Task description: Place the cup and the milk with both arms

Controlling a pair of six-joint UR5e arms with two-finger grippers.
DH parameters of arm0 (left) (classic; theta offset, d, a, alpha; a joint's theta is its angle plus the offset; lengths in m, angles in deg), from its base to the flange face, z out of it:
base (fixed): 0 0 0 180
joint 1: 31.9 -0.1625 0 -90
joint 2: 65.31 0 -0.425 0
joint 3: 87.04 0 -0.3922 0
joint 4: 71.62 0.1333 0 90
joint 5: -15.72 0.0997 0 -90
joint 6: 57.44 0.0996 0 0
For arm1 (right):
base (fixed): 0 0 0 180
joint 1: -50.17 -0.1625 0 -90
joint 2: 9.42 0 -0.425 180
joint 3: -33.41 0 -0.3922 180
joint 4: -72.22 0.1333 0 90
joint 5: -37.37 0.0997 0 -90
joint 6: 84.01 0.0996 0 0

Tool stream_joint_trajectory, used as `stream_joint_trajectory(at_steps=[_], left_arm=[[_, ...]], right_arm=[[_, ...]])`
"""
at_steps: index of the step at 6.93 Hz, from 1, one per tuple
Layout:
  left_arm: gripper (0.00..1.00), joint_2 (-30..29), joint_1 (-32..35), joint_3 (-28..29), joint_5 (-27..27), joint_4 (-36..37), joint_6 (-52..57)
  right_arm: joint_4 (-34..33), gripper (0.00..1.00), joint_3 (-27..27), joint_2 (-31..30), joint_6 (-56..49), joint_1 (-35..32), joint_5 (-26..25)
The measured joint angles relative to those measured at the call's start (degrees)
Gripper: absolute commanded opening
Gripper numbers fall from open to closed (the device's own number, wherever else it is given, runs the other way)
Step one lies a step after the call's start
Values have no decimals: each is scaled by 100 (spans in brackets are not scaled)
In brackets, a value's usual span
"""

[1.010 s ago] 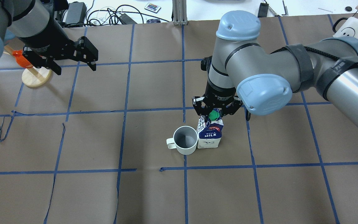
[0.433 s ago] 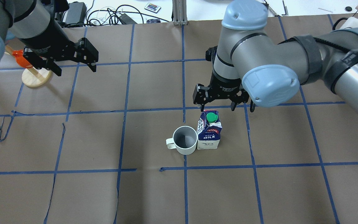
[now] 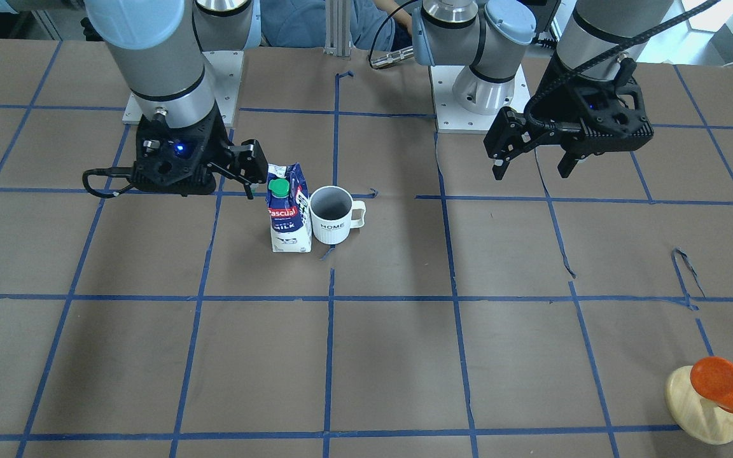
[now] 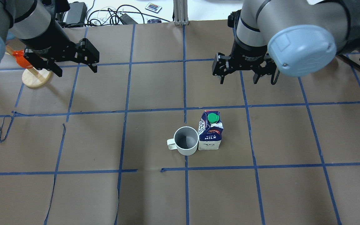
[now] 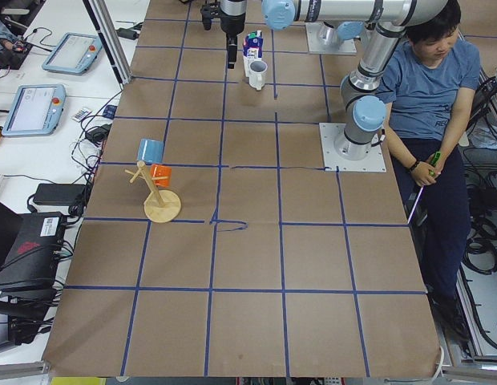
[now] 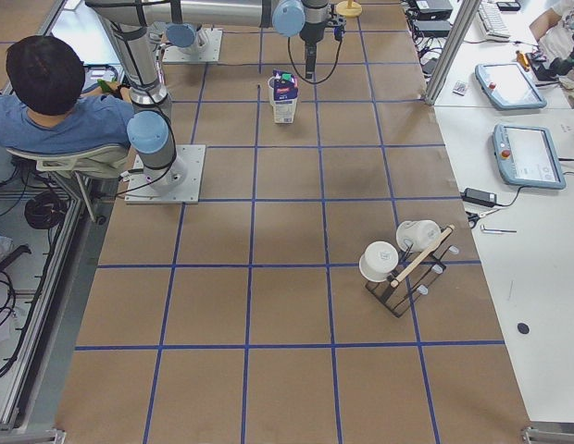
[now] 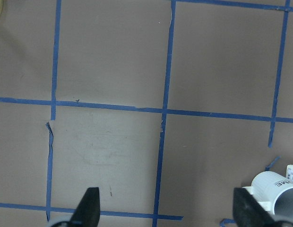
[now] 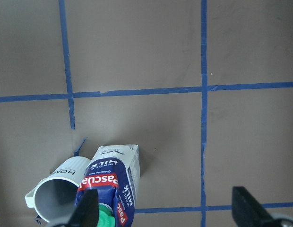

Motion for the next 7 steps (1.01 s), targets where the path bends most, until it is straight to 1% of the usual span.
stream_joint_trajectory(at_steps=[3,5,7], left_arm=[[100,75,29,20,-24,6,8],[100,79,26,8,-28,43,25],[100,85,30,-7,-26,51,26]], right_arm=[[403,100,119,-418,-832,605,-27],[698,100,125,-536,-985,960,-8],[772,100,126,-566,-1003,1064,-20]])
